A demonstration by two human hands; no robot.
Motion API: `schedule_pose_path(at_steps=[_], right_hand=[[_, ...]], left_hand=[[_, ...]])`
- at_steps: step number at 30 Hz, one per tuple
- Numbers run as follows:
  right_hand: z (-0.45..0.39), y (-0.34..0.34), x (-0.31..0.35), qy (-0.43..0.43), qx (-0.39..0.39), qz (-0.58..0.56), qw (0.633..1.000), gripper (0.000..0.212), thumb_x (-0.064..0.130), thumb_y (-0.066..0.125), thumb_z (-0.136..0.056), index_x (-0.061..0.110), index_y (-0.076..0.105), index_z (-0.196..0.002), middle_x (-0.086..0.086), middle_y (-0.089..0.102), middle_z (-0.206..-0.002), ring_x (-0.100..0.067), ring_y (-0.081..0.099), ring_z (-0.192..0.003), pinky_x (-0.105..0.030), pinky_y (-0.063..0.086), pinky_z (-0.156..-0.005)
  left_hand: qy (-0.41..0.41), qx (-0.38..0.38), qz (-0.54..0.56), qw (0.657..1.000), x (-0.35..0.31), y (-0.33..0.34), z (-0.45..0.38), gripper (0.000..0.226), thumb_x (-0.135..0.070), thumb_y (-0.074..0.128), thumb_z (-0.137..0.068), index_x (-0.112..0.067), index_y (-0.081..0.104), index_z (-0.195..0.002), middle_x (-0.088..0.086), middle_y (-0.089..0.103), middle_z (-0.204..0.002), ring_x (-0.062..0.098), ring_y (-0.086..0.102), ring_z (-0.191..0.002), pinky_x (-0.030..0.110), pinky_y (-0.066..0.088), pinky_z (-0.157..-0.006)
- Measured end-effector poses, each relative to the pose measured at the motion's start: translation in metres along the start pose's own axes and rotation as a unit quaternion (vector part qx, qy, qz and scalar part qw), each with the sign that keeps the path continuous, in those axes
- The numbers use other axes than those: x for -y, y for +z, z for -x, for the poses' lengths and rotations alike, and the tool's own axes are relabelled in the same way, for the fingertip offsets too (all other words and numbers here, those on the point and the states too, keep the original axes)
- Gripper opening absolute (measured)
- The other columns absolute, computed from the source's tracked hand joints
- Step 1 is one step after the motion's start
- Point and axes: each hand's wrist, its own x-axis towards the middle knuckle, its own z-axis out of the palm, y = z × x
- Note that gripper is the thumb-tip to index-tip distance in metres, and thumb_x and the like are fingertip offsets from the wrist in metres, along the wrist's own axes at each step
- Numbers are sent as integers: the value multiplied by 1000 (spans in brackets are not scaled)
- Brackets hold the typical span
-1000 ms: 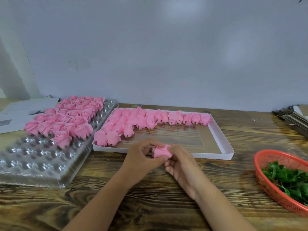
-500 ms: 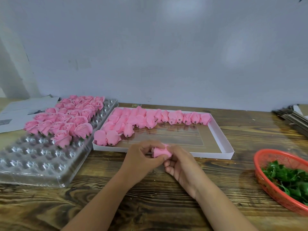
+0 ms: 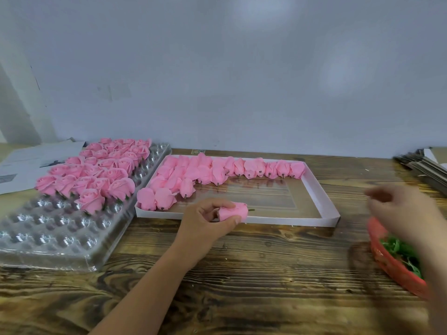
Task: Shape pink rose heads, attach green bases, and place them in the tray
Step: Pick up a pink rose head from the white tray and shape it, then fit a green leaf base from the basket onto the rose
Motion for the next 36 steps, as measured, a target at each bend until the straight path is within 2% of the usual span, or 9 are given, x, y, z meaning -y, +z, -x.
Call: schedule_pose_path(at_steps=[4,7,11,16,18,21,27,32,36], right_hand=[[-29,-14,-67,138,168,119,969,8,24,81,-76,24,74,-75,-2,69,-77,-23,66,-75,-41,56,-74],[-30,2,-91,122,267,208,933,28,39,83,-67,30,77,-93,1,73,-94,-18,68,-87,-39,56,-87],[-30,15,-97,92,236,238,937,38,45,76,-73,36,71,-110,3,73,-106,-17,66,-95,-34,54,-88],[-33,9,-97,89,224,229,943,35,61,76,-57,39,71,-84,9,70,-83,-8,65,-75,-30,56,-70],[-32,8,-94,71,204,223,950,27,56,79,-58,36,69,-74,10,69,-74,-7,65,-69,-28,54,-62],[-30,8,-85,47,190,213,957,9,41,76,-69,41,68,-72,11,70,-76,-10,65,-73,-30,56,-70],[-32,22,-80,22,262,250,932,29,14,65,-83,43,68,-86,9,71,-95,-14,66,-91,-32,53,-88],[-38,20,-97,37,224,287,931,20,20,64,-77,37,69,-68,6,68,-83,-12,63,-77,-29,54,-74],[-51,22,-132,55,187,298,934,20,37,70,-63,47,67,-45,13,64,-51,-2,63,-54,-23,54,-54]], left_hand=[[2,2,12,1000,0,0,0,32,-5,84,-79,-32,78,-94,-9,76,-104,12,73,-101,19,57,-77],[3,4,12,1000,-1,1,0,32,-4,84,-79,-31,78,-94,-9,77,-104,11,73,-100,18,57,-76],[5,2,8,1000,-1,1,1,32,-5,84,-79,-32,78,-93,-9,77,-102,10,73,-98,18,57,-76],[2,4,7,1000,-2,0,1,32,-5,84,-79,-33,78,-93,-11,77,-102,7,73,-97,16,56,-75],[0,2,7,1000,-1,0,1,32,-6,84,-78,-33,78,-94,-10,77,-103,8,73,-98,16,56,-76],[5,2,5,1000,-1,0,1,30,-7,84,-78,-32,78,-93,-8,77,-104,11,73,-100,19,57,-77],[5,14,3,1000,-1,-1,2,32,-10,84,-79,-38,78,-94,-10,76,-104,9,72,-101,18,57,-79],[0,9,3,1000,-1,-1,1,32,-10,85,-79,-38,78,-93,-11,77,-104,8,73,-100,17,57,-77],[2,11,-2,1000,0,0,1,31,-12,85,-79,-38,78,-94,-10,77,-105,9,73,-101,18,57,-78]])
